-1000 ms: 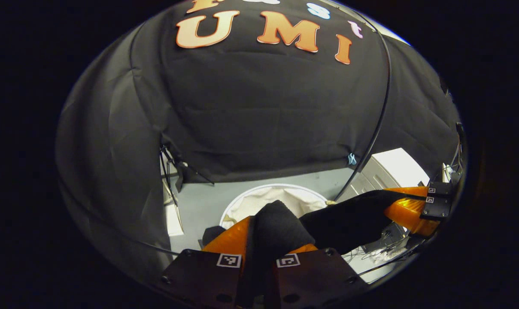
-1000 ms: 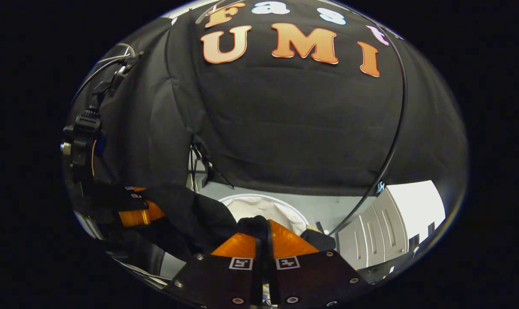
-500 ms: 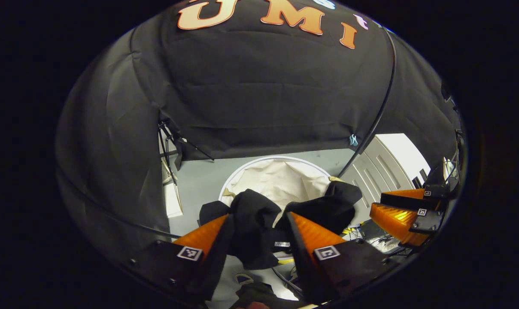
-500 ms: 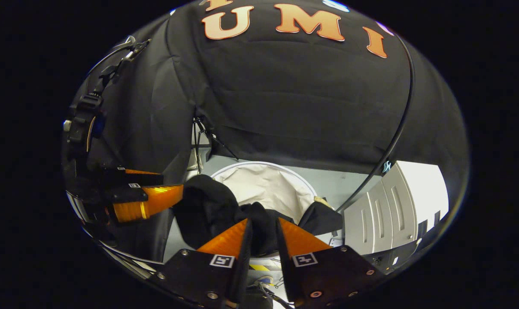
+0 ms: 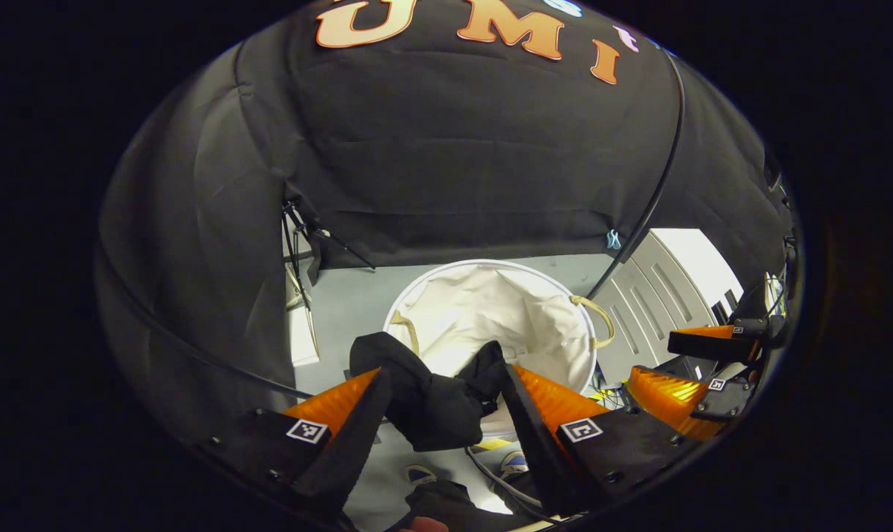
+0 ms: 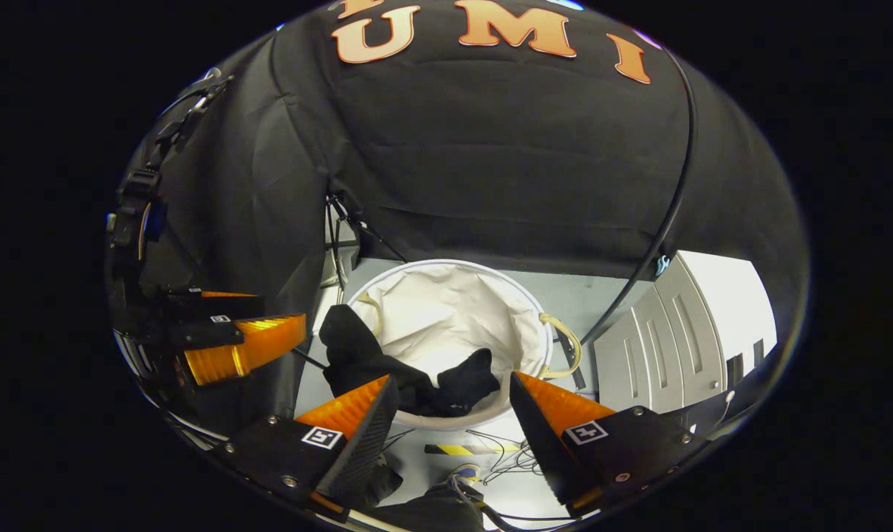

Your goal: Grasp the clothes on the hanger with both hands and then place them into the laundry hamper below.

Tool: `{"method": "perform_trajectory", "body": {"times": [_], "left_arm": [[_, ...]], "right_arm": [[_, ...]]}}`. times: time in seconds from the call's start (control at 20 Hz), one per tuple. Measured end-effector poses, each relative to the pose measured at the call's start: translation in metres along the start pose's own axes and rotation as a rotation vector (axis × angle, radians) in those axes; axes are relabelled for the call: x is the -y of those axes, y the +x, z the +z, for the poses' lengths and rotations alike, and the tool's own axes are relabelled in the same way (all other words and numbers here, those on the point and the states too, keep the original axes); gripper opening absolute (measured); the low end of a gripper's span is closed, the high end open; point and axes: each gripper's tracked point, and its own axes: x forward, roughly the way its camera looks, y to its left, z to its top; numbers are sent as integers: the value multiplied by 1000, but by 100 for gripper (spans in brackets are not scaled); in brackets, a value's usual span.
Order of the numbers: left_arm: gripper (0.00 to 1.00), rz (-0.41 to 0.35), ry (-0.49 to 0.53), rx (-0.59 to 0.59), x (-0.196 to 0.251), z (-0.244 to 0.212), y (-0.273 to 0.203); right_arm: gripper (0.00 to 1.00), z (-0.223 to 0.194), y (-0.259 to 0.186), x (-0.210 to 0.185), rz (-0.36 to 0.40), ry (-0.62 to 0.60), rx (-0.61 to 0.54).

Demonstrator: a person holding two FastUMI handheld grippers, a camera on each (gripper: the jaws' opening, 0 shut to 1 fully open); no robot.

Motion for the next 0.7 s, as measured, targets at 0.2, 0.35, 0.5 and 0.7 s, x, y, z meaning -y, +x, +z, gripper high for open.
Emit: {"method": "perform_trajectory", "body": {"times": [0.2,0.35,0.5,0.7], "left_arm": [[99,5,-12,42,-4,9,-14],[100,14,-24,89,-8,19,-30],[100,24,-45,153,-12,36,-54],[98,46,-73,259,-26,64,-93]], "right_arm": [[93,4,-13,1,-9,-2,21],[94,16,-35,0,-8,4,62],[94,38,-65,-2,-15,8,133],[93,68,-110,4,-39,28,224]]}}
